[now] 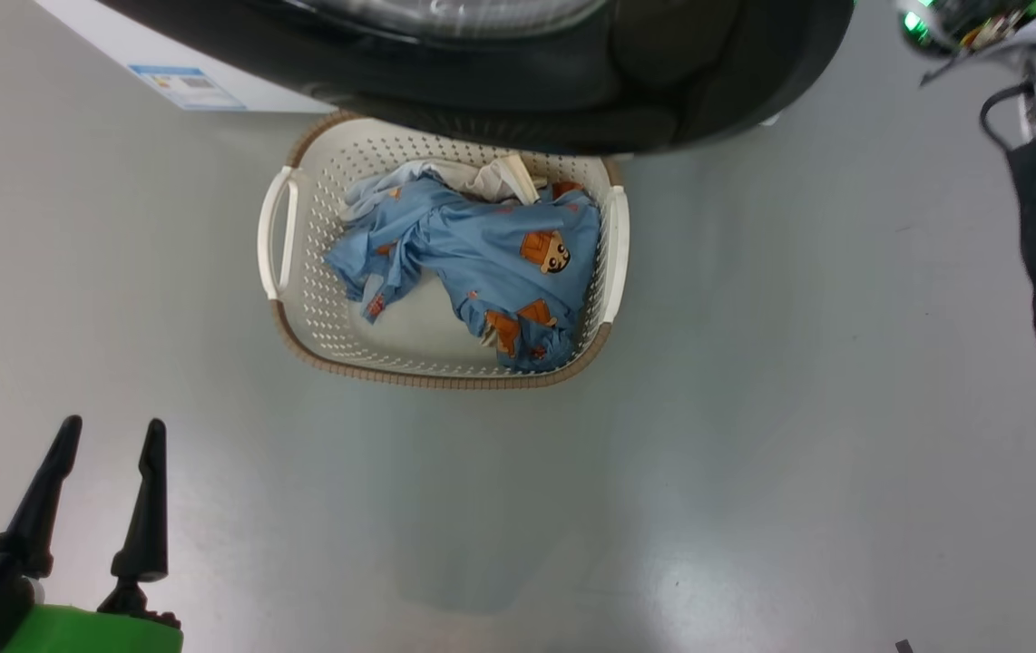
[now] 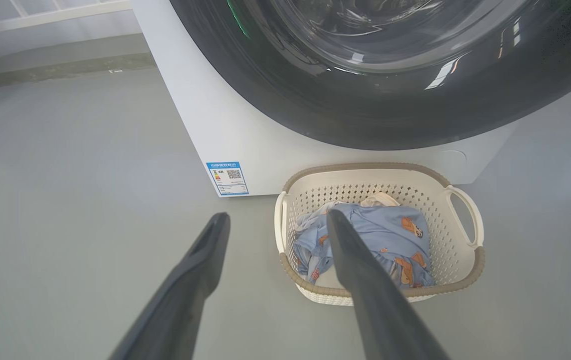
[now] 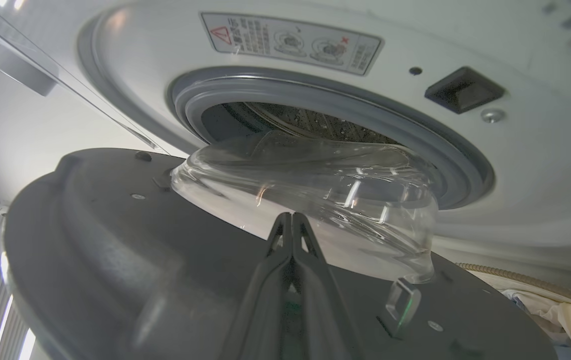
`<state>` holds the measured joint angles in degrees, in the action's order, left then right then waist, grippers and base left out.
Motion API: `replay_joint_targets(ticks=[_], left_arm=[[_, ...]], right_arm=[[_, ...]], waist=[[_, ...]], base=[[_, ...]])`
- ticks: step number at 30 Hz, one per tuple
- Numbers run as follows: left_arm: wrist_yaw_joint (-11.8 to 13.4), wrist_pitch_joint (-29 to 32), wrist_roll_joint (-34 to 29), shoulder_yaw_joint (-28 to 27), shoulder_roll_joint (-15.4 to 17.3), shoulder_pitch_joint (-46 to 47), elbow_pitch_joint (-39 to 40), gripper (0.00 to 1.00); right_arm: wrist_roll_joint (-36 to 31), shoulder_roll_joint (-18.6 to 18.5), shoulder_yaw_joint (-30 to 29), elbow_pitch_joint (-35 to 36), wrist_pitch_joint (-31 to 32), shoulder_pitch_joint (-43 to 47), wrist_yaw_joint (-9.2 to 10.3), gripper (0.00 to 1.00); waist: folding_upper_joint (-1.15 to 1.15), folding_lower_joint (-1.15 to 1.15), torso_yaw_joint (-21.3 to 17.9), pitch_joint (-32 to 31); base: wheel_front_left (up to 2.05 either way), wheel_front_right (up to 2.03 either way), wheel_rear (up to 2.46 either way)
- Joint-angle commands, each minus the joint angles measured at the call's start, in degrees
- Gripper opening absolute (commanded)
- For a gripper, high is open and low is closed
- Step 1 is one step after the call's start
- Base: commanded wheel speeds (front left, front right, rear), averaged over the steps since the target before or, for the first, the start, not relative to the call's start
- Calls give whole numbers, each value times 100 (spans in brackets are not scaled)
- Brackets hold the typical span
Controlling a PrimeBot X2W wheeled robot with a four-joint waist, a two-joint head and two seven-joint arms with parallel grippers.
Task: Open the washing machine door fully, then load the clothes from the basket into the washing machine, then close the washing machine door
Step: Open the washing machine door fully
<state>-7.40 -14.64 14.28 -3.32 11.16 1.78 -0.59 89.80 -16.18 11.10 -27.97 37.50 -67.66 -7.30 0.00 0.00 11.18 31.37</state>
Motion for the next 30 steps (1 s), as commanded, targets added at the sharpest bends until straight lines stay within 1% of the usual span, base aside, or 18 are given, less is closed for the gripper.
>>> replay_joint_targets(ticks=[1,5,10,15,23,25,30], left_arm=[[-9,-36,-62,-262,124,15,118,100],[-9,-36,-87,-289,70,-8,120,100],[-9,-36,-102,-274,62,5,143,100],[-9,-36,-141,-302,-42,4,137,100],[-9,-36,-189,-313,-258,-44,75,100],[-9,-36,-213,-267,-342,-55,49,100],[-9,-36,-239,-248,-434,-61,15,100]], right_arm=[[28,224,166,214,123,239,-19,0],[42,332,359,502,273,639,-19,0],[72,417,468,746,324,981,-19,0],[65,512,653,1024,360,1527,-19,0],[5,601,783,1207,246,2092,-19,0],[-69,669,880,1254,172,2305,-19,0],[-143,785,1018,1251,67,2580,-19,0]], waist=[[0,0,-32,-70],[0,0,-119,-259],[0,0,-196,-424],[0,0,-256,-712],[0,0,-208,-1088],[0,0,-170,-1251],[0,0,-114,-1469]], base=[[0,0,0],[0,0,0],[0,0,0],[0,0,0],[0,0,0],[0,0,0],[0,0,0]])
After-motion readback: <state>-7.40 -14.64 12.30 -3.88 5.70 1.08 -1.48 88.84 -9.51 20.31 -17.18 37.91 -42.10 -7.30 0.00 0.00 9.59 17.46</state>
